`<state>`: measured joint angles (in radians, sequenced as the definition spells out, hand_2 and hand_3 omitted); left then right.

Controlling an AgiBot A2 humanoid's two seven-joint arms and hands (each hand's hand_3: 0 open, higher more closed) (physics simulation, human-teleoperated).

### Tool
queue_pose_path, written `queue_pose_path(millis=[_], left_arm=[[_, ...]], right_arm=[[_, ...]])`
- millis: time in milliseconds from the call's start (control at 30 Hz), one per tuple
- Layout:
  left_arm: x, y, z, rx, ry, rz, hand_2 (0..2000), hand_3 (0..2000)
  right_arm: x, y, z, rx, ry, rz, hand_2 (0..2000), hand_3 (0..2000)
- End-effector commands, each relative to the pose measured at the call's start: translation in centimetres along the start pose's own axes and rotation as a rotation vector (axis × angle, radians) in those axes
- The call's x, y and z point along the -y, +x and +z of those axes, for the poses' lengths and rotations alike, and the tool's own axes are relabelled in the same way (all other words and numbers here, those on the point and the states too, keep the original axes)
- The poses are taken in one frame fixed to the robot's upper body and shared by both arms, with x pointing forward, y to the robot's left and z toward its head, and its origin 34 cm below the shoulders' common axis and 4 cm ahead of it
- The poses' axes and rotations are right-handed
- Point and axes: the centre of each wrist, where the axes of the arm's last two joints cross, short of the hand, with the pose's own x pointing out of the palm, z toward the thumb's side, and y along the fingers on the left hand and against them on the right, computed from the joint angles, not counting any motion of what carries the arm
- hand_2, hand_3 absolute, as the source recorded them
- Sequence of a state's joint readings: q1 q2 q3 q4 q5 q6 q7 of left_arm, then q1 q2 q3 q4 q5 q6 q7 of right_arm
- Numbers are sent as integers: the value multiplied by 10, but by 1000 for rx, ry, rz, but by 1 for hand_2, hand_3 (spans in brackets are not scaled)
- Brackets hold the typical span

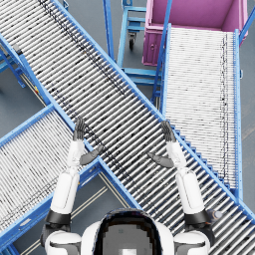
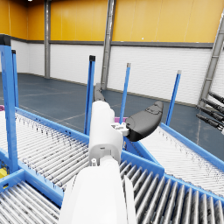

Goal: Pick up the oil and place it on the left assembly line, put the cola on the right, and keep Sprite still

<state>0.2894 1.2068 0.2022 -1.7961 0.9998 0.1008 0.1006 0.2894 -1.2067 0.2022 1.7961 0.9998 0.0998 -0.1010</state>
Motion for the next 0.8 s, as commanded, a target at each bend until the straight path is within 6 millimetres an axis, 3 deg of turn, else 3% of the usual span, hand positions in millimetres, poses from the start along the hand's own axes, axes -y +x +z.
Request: queue_pose_path(millis=[33,800], left_arm=[[0,0,0,0,0,0,0,0],[0,0,0,0,0,0,0,0]], right_arm=[[0,0,0,0,0,0,0,0],[0,0,0,0,0,0,0,0]])
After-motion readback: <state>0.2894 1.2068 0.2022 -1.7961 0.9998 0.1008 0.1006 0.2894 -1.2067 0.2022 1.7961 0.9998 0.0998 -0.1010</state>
